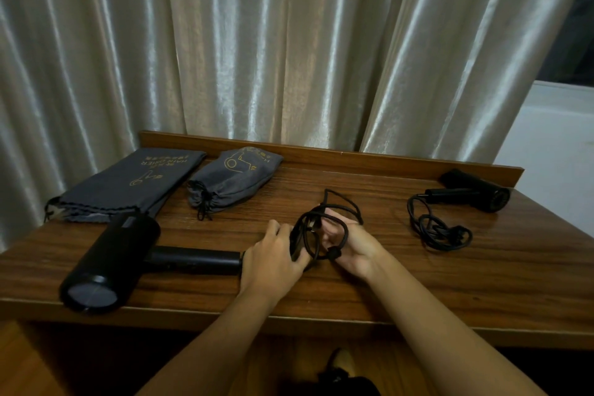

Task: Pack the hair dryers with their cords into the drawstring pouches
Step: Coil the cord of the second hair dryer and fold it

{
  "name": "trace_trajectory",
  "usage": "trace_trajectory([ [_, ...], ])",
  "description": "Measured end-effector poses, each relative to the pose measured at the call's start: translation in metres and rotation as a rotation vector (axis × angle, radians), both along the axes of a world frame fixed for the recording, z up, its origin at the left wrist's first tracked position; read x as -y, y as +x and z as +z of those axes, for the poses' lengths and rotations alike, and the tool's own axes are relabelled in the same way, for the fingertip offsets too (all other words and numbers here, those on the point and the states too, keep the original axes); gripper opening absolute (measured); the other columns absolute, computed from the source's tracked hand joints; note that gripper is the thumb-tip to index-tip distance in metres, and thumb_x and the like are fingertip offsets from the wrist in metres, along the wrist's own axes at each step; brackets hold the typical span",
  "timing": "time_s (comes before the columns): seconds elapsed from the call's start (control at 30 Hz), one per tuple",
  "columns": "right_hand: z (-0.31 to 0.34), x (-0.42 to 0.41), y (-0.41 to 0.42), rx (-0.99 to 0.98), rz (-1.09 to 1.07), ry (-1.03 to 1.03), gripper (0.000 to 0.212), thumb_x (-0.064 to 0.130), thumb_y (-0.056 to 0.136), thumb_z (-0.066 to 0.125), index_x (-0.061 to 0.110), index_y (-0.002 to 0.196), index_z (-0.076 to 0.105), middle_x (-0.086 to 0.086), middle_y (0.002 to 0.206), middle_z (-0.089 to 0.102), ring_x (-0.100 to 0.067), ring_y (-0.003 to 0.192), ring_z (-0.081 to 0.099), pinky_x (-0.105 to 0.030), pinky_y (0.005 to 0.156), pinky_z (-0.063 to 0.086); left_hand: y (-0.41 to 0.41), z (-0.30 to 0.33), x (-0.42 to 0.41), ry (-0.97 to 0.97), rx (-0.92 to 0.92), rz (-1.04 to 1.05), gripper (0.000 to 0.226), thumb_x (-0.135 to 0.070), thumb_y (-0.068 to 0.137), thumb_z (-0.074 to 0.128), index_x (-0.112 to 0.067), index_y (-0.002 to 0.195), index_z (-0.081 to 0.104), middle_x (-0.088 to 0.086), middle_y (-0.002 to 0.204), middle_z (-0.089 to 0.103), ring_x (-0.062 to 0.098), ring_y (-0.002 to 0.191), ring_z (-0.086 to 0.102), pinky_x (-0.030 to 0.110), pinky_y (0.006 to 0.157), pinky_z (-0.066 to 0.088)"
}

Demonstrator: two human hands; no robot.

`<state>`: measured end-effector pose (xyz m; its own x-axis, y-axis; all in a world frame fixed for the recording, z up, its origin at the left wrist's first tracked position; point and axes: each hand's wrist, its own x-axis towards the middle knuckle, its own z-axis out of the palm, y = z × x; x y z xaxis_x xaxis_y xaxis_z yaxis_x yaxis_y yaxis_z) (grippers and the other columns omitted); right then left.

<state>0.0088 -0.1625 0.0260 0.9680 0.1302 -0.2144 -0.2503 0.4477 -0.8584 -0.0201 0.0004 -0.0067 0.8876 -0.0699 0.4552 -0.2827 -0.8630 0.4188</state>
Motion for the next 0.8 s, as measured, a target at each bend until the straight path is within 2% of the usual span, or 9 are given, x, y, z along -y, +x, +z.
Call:
trace_trajectory([
  [0.07, 0.0, -0.001, -0.001, 0.042, 0.037, -0.088, 0.052, 0.003, 0.085, 0.071, 0.002, 0.135, 0.055, -0.016, 0.118, 0.068, -0.024, 0.102, 0.063, -0.028, 0.079, 0.051, 0.001, -0.001, 0.0, 0.016, -0.001, 0.022, 0.032, -0.05, 0.093, 0.047, -0.026, 0.115, 0.052, -0.007, 0.112, 0.047, 0.013, 0.085, 0.063, 0.028, 0.067, 0.046],
  [0.13, -0.001, 0.0, -0.001, 0.064, -0.002, -0.179, 0.054, 0.003, 0.082, 0.075, 0.002, 0.133, 0.057, -0.016, 0.121, 0.068, -0.025, 0.106, 0.068, -0.034, 0.088, 0.056, 0.002, -0.002, 0.0, 0.028, -0.009, 0.035, 0.026, -0.042, 0.096, 0.048, -0.024, 0.114, 0.053, -0.006, 0.113, 0.05, 0.014, 0.085, 0.063, 0.027, 0.067, 0.046],
  [0.23, -0.003, 0.002, -0.003, 0.102, -0.003, -0.253, 0.05, 0.001, 0.078, 0.078, 0.004, 0.125, 0.061, -0.013, 0.114, 0.072, -0.021, 0.095, 0.073, -0.025, 0.067, 0.057, 0.002, -0.001, 0.002, 0.023, -0.018, 0.045, 0.023, -0.036, 0.099, 0.048, -0.022, 0.115, 0.054, -0.005, 0.113, 0.051, 0.013, 0.085, 0.063, 0.031, 0.073, 0.053],
  [0.3, -0.005, 0.004, -0.005, 0.153, 0.041, -0.385, 0.043, 0.001, 0.075, 0.08, 0.011, 0.114, 0.066, -0.006, 0.105, 0.076, -0.017, 0.091, 0.074, -0.019, 0.064, 0.055, 0.002, 0.0, 0.002, -0.001, -0.027, 0.062, 0.02, -0.035, 0.099, 0.048, -0.022, 0.113, 0.054, -0.006, 0.112, 0.053, 0.011, 0.083, 0.062, 0.031, 0.071, 0.054],
  [0.37, -0.007, 0.004, -0.008, 0.239, 0.074, -0.544, 0.03, 0.002, 0.077, 0.078, 0.016, 0.102, 0.071, -0.005, 0.099, 0.076, -0.013, 0.085, 0.073, -0.018, 0.064, 0.053, 0.001, 0.0, 0.0, -0.02, -0.038, 0.086, 0.016, -0.034, 0.099, 0.048, -0.023, 0.11, 0.052, -0.006, 0.11, 0.053, 0.011, 0.079, 0.061, 0.027, 0.064, 0.049],
  [0.43, -0.008, 0.003, -0.009, 0.335, 0.104, -0.651, 0.022, 0.001, 0.08, 0.073, 0.011, 0.099, 0.073, -0.01, 0.098, 0.075, -0.012, 0.081, 0.069, -0.019, 0.065, 0.052, 0.001, 0.0, 0.001, -0.031, -0.05, 0.102, 0.014, -0.033, 0.099, 0.049, -0.023, 0.109, 0.05, -0.006, 0.111, 0.052, 0.01, 0.076, 0.059, 0.024, 0.058, 0.041],
  [0.53, -0.002, -0.001, -0.01, 0.396, 0.147, -0.727, 0.013, -0.001, 0.082, 0.071, 0.002, 0.094, 0.066, -0.013, 0.091, 0.068, -0.021, 0.085, 0.065, -0.031, 0.075, 0.053, 0.001, 0.002, 0.001, -0.087, -0.054, 0.116, 0.012, -0.031, 0.099, 0.047, -0.021, 0.108, 0.047, -0.004, 0.111, 0.049, 0.011, 0.073, 0.058, 0.025, 0.059, 0.045],
  [0.67, 0.007, -0.01, -0.012, 0.432, 0.203, -0.878, 0.016, 0.003, 0.086, 0.067, 0.007, 0.097, 0.055, -0.01, 0.092, 0.063, -0.022, 0.086, 0.063, -0.043, 0.082, 0.055, 0.0, 0.003, 0.0, -0.211, -0.036, 0.102, 0.007, -0.027, 0.1, 0.045, -0.022, 0.104, 0.045, -0.005, 0.106, 0.049, 0.01, 0.071, 0.057, 0.027, 0.06, 0.046],
  [0.8, 0.01, -0.014, -0.013, 0.326, 0.291, -0.76, 0.033, 0.008, 0.09, 0.062, 0.01, 0.118, 0.045, -0.025, 0.1, 0.071, -0.044, 0.094, 0.069, -0.052, 0.078, 0.051, 0.0, 0.006, -0.001, -0.302, -0.03, 0.112, 0.004, -0.026, 0.1, 0.042, -0.023, 0.102, 0.044, -0.007, 0.101, 0.05, 0.006, 0.068, 0.05, 0.025, 0.059, 0.04],
])
